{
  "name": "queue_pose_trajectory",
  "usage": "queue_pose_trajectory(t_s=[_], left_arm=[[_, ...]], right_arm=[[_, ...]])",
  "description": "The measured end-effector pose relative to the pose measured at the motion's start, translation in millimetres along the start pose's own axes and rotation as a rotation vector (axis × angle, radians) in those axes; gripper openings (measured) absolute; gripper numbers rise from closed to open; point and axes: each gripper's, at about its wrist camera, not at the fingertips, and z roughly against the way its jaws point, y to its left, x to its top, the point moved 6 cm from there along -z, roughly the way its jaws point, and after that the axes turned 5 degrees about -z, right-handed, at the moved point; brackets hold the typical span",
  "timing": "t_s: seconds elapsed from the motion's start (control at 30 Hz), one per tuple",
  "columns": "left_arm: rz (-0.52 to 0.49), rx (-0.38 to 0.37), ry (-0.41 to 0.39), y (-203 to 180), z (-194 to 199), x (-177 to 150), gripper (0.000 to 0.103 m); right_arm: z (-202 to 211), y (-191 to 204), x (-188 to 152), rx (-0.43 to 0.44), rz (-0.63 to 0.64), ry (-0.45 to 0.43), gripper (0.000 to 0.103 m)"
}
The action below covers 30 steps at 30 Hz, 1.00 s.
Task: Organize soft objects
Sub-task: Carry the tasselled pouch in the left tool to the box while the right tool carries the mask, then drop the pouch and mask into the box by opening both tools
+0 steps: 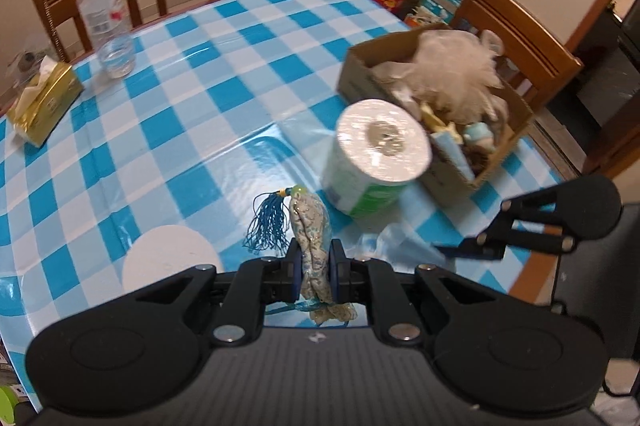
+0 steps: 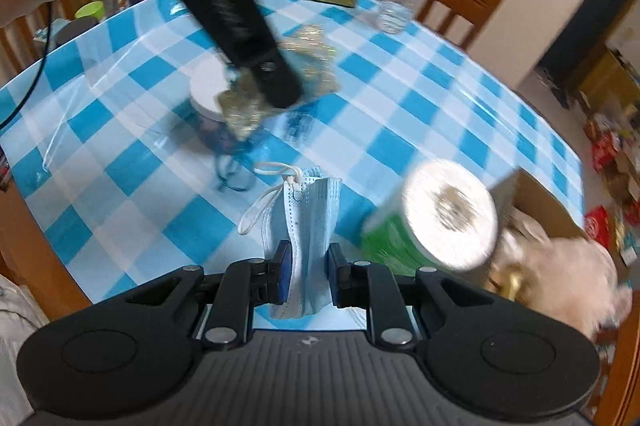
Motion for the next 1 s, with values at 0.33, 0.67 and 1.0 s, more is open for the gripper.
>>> queue_pose_trajectory(t_s=[0.33,0.67,1.0], left_arm=[[-0.004,0.000,-0.036,-61,-1,35,0.011],[-0.028,0.017,-0.071,-114,-22,91,0.011],[-0.028,0.020,-0.096,-136,-56,145,0.011]], right_arm=[[30,-85,-39,-0.080,-0.079,-0.032,0.022],[18,-173,-59,-0.127,-0.129,-0.067,0.022],[-1,-214,-71,-0.103,-0.221,-0.116,0.089]])
